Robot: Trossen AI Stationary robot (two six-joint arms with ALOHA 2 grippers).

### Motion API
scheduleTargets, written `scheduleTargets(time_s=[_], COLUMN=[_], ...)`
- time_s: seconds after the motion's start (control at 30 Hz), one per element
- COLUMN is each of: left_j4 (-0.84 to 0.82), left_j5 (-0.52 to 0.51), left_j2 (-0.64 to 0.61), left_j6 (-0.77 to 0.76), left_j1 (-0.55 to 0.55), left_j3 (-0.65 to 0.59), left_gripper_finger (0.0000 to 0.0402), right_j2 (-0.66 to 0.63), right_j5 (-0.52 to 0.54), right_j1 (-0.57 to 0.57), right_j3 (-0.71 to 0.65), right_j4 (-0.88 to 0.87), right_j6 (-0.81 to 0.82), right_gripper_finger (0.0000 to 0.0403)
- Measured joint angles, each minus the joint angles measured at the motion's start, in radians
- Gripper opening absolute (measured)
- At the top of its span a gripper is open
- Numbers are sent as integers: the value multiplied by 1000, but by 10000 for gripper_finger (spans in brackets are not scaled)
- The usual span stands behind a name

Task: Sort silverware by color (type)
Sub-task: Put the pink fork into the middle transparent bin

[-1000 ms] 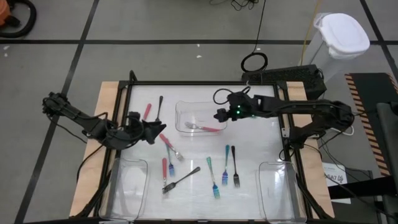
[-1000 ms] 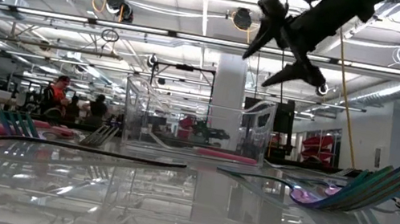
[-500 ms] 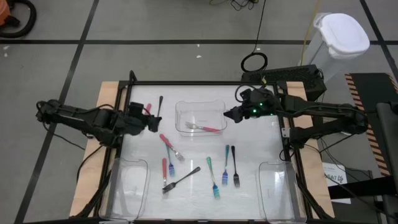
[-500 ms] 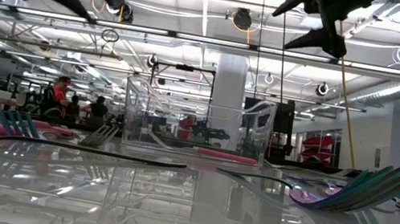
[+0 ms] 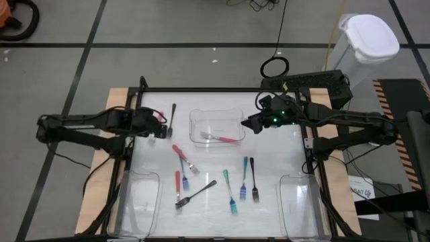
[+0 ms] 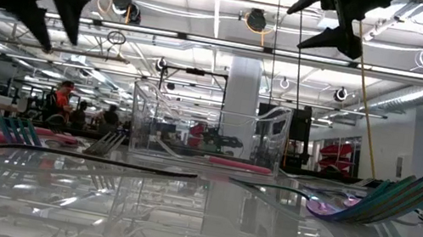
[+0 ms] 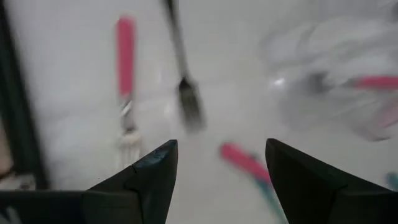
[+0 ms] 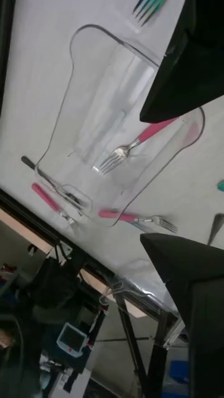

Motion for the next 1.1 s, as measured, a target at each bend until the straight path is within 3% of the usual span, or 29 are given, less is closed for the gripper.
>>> scheduleTargets(time_s=[0.13, 0.4, 0.83, 1.1], left_j4=[-19, -25, 17, 119], left_j5=[158, 265, 282, 299], left_j2=[34, 116, 257, 320], left_j6=[74, 252, 639, 717], left_j1=[93, 236, 437, 528], left_j3=[-27, -71, -86, -171], left_gripper_finger=[242, 242, 242, 242], right_j2=[1, 1, 1, 1], right_j5=[0, -3, -4, -5], right_j1=[0, 0, 0, 0], right_j3=[0, 0, 0, 0], right_j4=[4, 6, -56, -56], right_j6=[-36, -102, -99, -82], right_gripper_finger=[299, 299, 298, 298])
